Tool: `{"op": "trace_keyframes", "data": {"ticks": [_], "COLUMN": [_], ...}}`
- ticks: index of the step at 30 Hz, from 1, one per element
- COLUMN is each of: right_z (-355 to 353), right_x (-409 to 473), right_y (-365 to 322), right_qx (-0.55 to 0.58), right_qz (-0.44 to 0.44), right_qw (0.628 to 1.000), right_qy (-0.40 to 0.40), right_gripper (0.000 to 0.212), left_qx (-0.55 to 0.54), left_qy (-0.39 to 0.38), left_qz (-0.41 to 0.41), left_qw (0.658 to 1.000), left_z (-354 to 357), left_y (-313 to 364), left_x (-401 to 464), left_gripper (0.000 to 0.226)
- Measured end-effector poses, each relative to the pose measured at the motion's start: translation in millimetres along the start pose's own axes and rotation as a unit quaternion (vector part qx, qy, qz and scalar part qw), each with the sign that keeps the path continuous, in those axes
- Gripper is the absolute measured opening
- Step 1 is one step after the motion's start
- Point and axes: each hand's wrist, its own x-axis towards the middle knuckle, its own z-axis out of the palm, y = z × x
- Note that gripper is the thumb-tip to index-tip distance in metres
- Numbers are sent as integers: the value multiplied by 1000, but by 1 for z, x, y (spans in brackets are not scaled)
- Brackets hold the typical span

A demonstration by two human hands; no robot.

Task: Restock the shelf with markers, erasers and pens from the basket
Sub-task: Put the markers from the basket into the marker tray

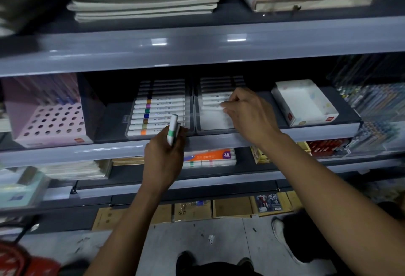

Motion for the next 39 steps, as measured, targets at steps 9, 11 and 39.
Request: {"op": "trace_keyframes", "data": {"ticks": [9, 11, 39], "right_z": [2, 2, -12], "right_x": [-11, -11, -52], "right_y": [-13, -14, -63], "right_qx": [-73, -79, 503], "right_qz": [37, 33, 176], "right_qw": [997, 996, 843], "right_qy": [6, 8, -77], "right_gripper": [39, 36, 18], "left_qx": [-7, -7, -318], "left_qy": [9, 10, -204], "left_qz": [-10, -11, -145], "left_qw": [1000, 1000, 915], "left_z": [-2, -1, 2], "left_y": [3, 3, 41], "left_x": [2, 2, -12], "left_gripper": [37, 39, 42]}}
